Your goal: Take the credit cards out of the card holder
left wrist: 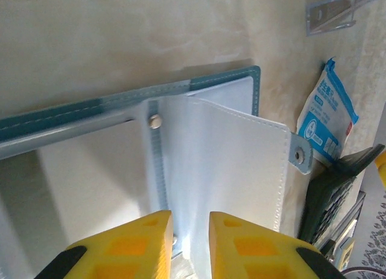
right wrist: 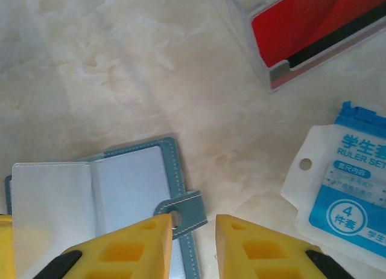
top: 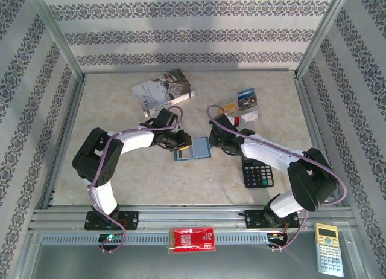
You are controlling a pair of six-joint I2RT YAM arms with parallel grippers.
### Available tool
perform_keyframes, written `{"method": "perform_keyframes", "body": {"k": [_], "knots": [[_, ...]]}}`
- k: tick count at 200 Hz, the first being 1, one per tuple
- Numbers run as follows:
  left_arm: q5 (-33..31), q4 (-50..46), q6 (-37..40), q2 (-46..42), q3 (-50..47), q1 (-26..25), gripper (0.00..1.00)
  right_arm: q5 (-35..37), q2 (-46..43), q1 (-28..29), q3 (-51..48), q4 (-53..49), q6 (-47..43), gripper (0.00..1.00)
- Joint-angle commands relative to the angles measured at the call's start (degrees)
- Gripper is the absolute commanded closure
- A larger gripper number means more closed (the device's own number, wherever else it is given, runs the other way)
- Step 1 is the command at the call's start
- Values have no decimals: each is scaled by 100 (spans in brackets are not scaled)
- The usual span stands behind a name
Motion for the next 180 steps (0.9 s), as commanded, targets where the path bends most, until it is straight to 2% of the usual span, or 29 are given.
{"method": "perform_keyframes", "body": {"k": [1, 56, 92, 125, 180], "knots": [[61, -211, 70, 273, 352, -206, 77, -41, -149, -99, -146, 132, 105, 73], [-190, -644, 198, 948, 1009, -490, 75, -170, -267, -249, -358, 245, 167, 74], [-216, -704, 198, 946, 1014, -494, 74, -343, -276, -303, -419, 347, 116, 74], [-205, -866, 266, 386, 932, -485, 70, -1007, -337, -295, -450, 832, -175, 73], [-1233, -1466, 396, -1045, 123, -153, 56, -2332, -8, -279, -336, 1630, -121, 69]]}}
